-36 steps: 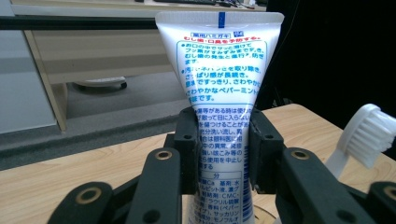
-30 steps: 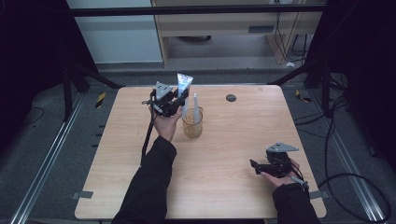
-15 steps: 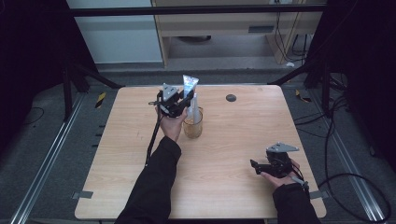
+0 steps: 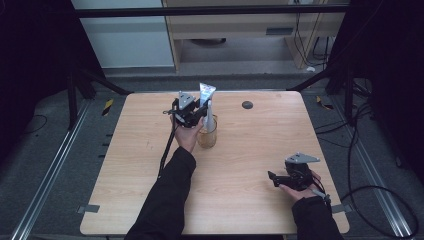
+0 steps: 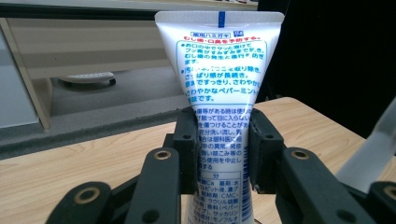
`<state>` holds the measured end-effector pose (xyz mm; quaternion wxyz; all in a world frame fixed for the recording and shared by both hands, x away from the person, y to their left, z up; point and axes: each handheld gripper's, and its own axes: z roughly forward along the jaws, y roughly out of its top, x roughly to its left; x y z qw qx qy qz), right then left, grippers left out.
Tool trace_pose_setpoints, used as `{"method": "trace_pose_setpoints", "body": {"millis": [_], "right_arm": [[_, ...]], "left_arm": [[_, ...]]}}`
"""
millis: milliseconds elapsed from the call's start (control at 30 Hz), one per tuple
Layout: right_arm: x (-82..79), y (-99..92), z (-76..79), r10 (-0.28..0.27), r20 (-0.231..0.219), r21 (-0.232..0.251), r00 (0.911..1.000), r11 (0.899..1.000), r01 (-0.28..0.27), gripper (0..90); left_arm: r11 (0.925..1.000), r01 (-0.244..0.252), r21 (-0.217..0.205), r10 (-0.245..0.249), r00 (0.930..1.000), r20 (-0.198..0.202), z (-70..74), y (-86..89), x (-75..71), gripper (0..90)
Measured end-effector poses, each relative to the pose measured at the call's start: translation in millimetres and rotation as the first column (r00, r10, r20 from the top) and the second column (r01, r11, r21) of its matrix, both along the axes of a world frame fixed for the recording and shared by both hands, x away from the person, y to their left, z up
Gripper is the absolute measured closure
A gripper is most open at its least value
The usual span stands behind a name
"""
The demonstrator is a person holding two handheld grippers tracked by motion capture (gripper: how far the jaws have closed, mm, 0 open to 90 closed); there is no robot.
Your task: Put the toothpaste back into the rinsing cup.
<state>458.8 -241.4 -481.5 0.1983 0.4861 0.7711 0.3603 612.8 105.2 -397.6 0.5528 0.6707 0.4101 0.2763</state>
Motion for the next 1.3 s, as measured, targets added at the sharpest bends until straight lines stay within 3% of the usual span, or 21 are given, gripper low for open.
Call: {"method": "trace_pose_setpoints", "body": {"millis": [867, 1300], "right_arm": [[0.8, -0.8, -1.0, 0.002, 0.003, -0.011, 1.0, 1.0, -0.002, 22.9], [0.2, -0.2, -0.7, 0.0, 0.001, -0.009, 1.0, 1.0, 0.0, 22.9]], "left_arm": [[0.9987, 0.009, 0.05, -0.006, 0.998, -0.062, -22.7, 2.1, -4.0, 67.2], [0.9945, 0.02, 0.103, -0.009, 0.9951, -0.099, -27.0, 4.5, -9.0, 65.8]]}}
